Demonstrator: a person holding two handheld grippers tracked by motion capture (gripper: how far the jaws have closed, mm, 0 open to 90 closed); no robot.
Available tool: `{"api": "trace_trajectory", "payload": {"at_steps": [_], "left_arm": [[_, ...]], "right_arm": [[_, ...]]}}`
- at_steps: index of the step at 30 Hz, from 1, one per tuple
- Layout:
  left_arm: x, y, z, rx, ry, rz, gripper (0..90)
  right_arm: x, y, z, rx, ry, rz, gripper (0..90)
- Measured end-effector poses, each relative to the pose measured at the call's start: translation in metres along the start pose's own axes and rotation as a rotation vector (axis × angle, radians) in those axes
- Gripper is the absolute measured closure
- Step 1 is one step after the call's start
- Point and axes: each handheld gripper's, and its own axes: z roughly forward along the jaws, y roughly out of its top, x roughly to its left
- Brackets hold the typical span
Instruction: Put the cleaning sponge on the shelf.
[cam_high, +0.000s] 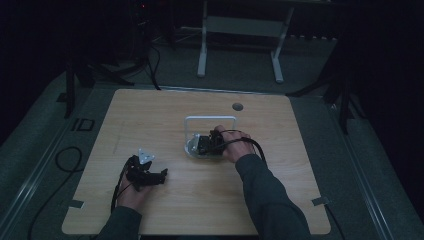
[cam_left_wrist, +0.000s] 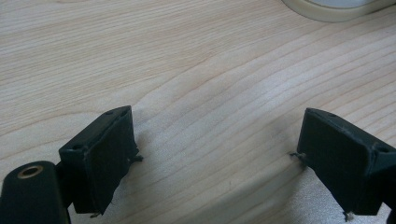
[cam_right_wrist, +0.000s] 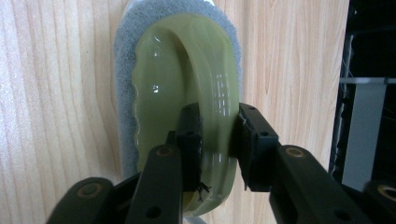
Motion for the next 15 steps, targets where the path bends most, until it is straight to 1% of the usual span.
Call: {"api": "trace_trajectory", "payload": {"at_steps": [3,6,9,12,15], "left_arm": [[0.0,0.0,0.0,0.001,0.0,-0.001,11.5],[0.0,0.0,0.0,0.0,0.0,0.0,11.5],[0.0,0.0,0.0,0.0,0.0,0.0,11.5],[0.0,0.0,0.0,0.0,0.0,0.0,11.5],[0.0,0.0,0.0,-0.001,0.0,-0.002,11.5]], "right_arm": [[0.0,-0.003,0.0,-0.005,0.0,0.012,62.0],[0.0,-0.006,0.0,0.003,-0.005,0.029,58.1],[-0.002,-0.008,-0.003,0.018,-0.014,0.06,54.1],[-0.002,-0.009,-0.007,0.001,-0.023,0.072,51.7],[-0.003,-0.012,-0.012,-0.022,-0.027,0.102,48.6]]}}
